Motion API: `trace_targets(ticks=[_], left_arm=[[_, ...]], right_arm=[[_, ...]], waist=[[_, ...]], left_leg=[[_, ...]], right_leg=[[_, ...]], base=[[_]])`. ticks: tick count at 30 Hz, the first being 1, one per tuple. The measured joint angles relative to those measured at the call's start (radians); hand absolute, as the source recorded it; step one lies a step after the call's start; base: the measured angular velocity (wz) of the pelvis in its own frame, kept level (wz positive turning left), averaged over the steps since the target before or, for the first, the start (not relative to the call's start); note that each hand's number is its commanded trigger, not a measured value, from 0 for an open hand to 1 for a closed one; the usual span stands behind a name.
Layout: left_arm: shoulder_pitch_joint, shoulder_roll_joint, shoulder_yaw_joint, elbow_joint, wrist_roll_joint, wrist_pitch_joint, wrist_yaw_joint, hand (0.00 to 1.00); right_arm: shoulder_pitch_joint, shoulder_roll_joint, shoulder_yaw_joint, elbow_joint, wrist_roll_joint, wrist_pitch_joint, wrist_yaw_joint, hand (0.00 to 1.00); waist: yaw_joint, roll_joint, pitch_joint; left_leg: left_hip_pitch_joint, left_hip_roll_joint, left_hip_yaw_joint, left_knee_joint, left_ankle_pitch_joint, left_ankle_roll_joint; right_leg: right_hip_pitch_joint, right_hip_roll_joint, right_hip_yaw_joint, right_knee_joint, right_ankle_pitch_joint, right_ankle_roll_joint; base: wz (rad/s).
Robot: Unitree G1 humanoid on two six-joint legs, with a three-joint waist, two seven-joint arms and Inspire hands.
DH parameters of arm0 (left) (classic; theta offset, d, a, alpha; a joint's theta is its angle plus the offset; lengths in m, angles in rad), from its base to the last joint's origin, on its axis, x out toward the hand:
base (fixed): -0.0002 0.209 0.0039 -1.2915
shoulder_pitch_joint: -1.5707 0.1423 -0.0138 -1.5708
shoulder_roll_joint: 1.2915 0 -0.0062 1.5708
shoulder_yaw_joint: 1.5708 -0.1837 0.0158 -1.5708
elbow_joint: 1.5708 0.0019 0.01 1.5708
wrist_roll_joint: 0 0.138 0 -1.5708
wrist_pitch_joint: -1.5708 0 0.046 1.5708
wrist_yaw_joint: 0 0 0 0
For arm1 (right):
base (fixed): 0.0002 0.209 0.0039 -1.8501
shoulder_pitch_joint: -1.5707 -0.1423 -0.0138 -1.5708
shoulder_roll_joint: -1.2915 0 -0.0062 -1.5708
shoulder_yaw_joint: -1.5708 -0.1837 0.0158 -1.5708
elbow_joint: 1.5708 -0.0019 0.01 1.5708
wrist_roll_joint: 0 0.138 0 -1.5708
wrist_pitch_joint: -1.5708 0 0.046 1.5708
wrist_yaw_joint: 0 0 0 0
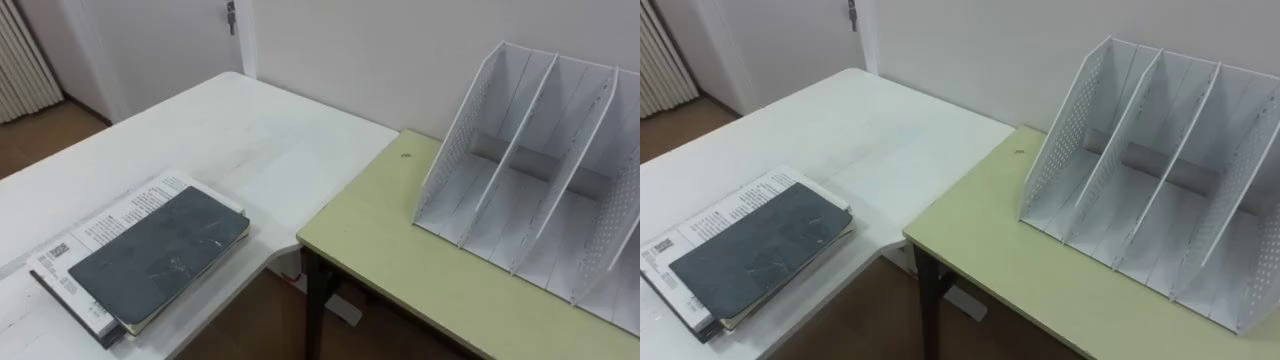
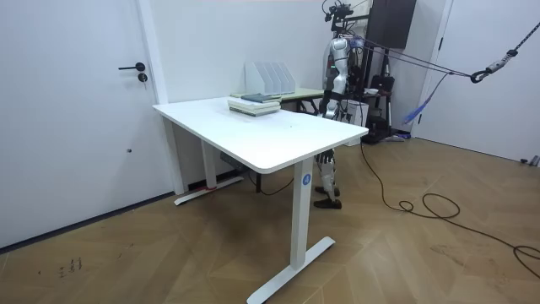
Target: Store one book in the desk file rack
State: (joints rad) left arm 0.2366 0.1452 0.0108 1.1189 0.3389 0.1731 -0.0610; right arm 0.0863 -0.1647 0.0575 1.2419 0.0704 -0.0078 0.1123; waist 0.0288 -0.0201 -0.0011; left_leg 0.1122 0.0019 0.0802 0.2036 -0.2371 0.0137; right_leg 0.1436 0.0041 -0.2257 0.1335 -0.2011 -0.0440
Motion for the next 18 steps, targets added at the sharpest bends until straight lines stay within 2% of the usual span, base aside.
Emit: trace_targets(ticks=[10,18], left_arm=[[-0.005,0.000,-0.003,-0.002,0.049,0.012,-0.012,0.00],[-0.009,0.000,0.002,-0.021,0.049,0.017,-0.007,0.00]], right_arm=[[0.003,0.000,-0.002,-0.002,0.001,0.007,-0.012,0.00],[0.005,0.000,0.000,-0.012,0.000,0.006,-0.037,0.00]], waist=[[0.000,0.003,0.0009],[-0.002,0.008,0.0022]], left_leg=[[0.003,0.003,-0.002,0.000,0.000,0.000],[0.003,0.003,0.001,0.000,0.000,0.000]], right_leg=[[0.001,0.000,0.007,0.002,0.000,0.000],[0.005,0.000,0.007,0.002,-0.001,0.001]], base=[[0.00],[0.00]])
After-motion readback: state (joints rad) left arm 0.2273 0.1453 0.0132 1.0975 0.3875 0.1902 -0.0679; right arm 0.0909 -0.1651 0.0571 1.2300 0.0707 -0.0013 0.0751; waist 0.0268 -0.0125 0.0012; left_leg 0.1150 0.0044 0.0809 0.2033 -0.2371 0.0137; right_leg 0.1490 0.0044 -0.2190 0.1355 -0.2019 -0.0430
